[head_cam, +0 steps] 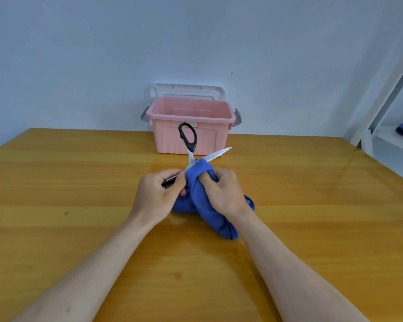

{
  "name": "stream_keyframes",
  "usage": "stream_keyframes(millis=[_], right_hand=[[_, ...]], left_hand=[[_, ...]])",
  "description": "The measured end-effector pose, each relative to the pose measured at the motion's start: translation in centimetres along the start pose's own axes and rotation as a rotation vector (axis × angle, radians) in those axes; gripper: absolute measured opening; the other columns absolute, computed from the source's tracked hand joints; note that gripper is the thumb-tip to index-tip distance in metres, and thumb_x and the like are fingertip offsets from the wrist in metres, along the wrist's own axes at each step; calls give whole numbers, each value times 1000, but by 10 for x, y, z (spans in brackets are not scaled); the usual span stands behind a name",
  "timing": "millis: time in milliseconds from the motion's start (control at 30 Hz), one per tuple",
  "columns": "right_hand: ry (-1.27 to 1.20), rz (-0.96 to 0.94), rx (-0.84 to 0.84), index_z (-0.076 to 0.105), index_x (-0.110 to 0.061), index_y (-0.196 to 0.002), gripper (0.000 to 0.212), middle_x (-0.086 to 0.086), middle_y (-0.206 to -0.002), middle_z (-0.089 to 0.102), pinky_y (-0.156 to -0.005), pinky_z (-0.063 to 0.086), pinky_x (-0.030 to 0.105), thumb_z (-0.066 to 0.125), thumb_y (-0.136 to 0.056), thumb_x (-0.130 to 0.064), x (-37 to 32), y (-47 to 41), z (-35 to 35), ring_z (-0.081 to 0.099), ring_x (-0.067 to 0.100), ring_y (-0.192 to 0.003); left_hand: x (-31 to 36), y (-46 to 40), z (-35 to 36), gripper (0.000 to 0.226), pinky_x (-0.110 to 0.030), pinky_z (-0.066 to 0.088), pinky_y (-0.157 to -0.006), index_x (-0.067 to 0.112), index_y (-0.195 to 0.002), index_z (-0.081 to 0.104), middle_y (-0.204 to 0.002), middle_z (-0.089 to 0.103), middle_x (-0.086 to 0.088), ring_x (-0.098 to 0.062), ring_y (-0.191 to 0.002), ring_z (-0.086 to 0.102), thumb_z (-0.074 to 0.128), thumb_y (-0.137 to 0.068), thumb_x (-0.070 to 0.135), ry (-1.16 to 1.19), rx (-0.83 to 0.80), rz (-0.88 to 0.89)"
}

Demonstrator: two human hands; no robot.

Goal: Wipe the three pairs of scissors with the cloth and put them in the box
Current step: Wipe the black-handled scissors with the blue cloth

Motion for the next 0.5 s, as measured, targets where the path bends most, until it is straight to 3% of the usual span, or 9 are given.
stream_keyframes(millis=[100,233,400,500], right_hand=[[-21,3,-43,58,6,-73,36,11,-63,58,-55,44,30,53,-99,-19,-2,1,-1,54,14,-59],[-133,20,-115,67,-16,-70,34,-9,-60,67,-57,49,19,52,-100,-15,-3,5,-4,64,3,-62],[-254,1,-272,72,-6,-94,16,5,-84,75,-70,55,29,56,-96,-3,-1,8,-8,72,18,-83],[-306,16,-334,69,-3,-97,15,12,-90,74,-74,56,32,57,-92,5,1,9,-8,72,24,-88]], left_hand=[[-1,0,-1,27,-18,46,-62,10,-74,73,-57,62,-1,-6,-59,58,57,-96,10,4,18,-16],[0,-2,-2,27,-13,44,-62,17,-72,73,-54,61,4,-3,-58,58,59,-95,10,7,49,-31],[3,-2,-3,25,-10,42,-60,18,-72,72,-55,62,4,-2,-57,58,61,-94,11,4,32,-27],[3,-2,-1,24,-11,43,-60,15,-74,71,-56,62,3,-3,-58,58,60,-95,13,-13,4,-22]])
Point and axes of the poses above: each hand's wrist, its own y-axis away from the middle knuckle, its own z-axis out of the palm, x = y × z, the point moved 5 cm from there along -y, towards the middle knuckle
